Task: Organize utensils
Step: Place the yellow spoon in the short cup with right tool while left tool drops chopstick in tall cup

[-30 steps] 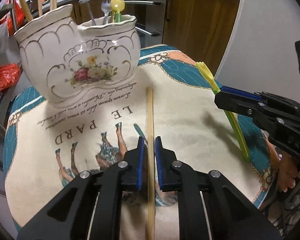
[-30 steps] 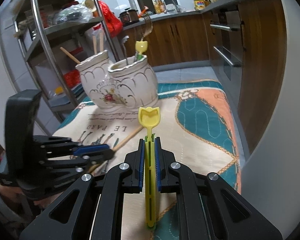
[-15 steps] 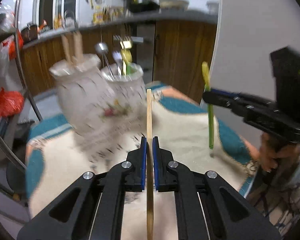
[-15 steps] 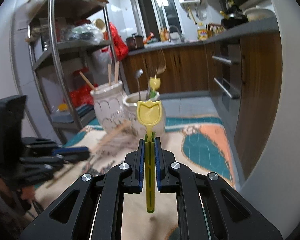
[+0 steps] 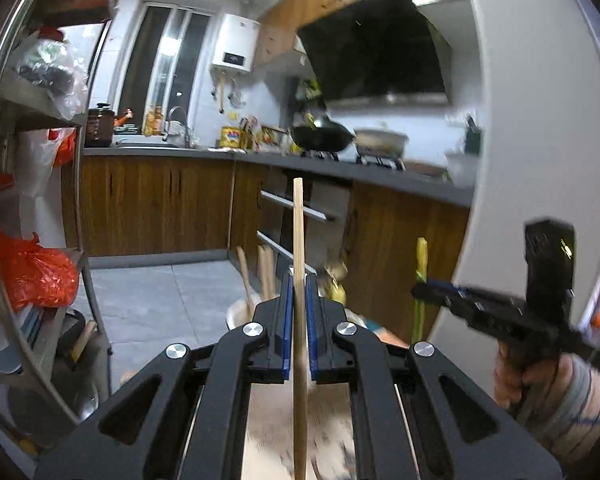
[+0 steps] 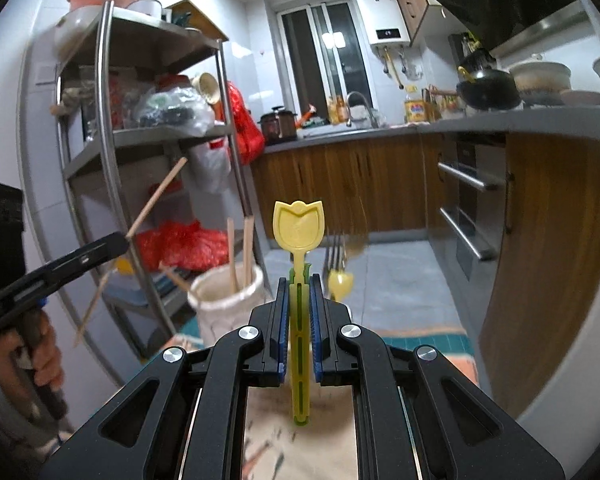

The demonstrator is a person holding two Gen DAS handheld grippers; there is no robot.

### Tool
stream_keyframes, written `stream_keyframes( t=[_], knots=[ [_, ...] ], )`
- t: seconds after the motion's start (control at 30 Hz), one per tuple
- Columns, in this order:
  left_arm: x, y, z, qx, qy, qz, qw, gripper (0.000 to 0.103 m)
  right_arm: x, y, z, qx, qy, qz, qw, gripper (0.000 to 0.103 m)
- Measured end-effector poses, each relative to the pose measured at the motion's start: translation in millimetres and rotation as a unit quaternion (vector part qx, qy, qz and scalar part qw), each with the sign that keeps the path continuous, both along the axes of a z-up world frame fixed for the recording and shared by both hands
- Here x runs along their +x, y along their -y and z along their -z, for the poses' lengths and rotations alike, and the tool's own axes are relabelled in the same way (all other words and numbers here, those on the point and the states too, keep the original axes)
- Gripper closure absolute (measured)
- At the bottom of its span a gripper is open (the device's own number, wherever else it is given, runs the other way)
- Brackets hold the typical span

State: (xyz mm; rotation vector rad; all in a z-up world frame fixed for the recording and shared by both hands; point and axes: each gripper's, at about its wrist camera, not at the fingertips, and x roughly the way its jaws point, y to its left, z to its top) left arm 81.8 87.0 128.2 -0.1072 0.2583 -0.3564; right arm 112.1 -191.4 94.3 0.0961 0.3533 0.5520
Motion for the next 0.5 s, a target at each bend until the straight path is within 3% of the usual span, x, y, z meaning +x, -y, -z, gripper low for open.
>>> stream_keyframes(
  t=[0.3, 0.5],
  knots=[
    [83.4, 3.8, 5.6, -0.055, 0.033, -0.017, 0.9978, 0.097, 46.2, -12.3, -14.9, 0.024, 0.016, 0.002, 1.000, 0.092],
    [109.9, 11.8, 25.0, -0.067, 0.056, -0.055, 0.9946, 0.097, 71.3, -24.6, -3.7, 0.023, 0.015, 0.006, 1.000, 0.092]
  ],
)
